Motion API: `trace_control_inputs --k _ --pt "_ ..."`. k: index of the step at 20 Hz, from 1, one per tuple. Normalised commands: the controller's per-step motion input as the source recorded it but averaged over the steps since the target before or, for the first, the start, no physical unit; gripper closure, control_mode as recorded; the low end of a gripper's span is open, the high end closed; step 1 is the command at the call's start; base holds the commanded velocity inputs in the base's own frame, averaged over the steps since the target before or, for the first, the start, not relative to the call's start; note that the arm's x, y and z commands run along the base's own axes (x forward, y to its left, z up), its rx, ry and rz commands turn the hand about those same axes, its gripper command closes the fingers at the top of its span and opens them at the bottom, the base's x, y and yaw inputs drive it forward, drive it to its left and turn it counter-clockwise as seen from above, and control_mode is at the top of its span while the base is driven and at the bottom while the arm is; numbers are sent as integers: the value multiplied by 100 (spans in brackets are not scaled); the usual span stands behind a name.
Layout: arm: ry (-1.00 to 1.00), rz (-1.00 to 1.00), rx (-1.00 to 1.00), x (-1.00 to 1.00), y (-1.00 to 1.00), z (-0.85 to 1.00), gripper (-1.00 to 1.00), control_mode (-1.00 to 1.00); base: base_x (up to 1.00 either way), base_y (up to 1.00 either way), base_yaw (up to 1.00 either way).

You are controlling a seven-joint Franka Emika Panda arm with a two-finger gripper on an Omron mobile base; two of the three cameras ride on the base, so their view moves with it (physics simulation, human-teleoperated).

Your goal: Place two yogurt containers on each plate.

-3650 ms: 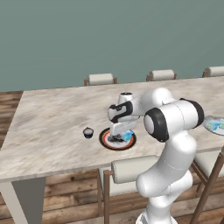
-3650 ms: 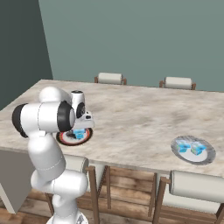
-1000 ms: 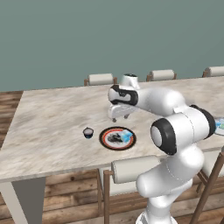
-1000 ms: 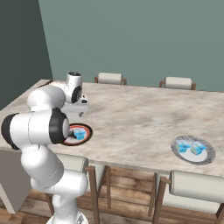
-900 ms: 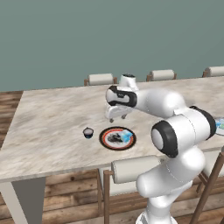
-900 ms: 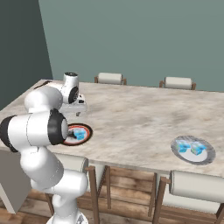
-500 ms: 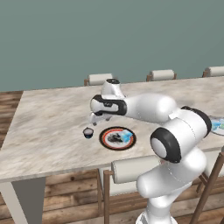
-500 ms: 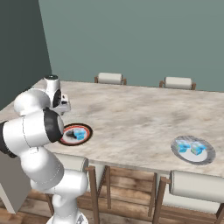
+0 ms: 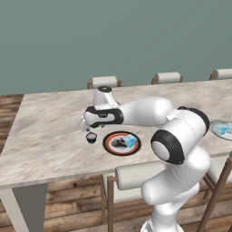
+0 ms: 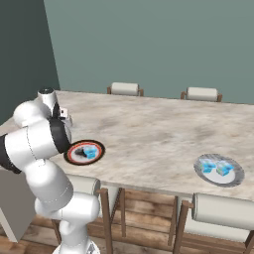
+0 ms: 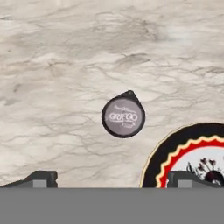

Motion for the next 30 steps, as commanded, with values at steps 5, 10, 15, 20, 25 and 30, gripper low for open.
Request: trace_control_inputs --k 5,10,15,20,25,30 --pt "7 -24 -3 22 0 -30 -100 -100 0 0 0" --pt "11 -20 -4 16 1 -53 -100 -100 0 0 0" --pt "5 -5 0 7 24 -27 -100 -100 0 0 0" --pt "1 0 0 7 6 0 -100 -100 0 0 0" --pt "2 0 0 26 0 -1 -100 -100 0 0 0" --pt "6 0 0 11 0 0 -100 -100 0 0 0"
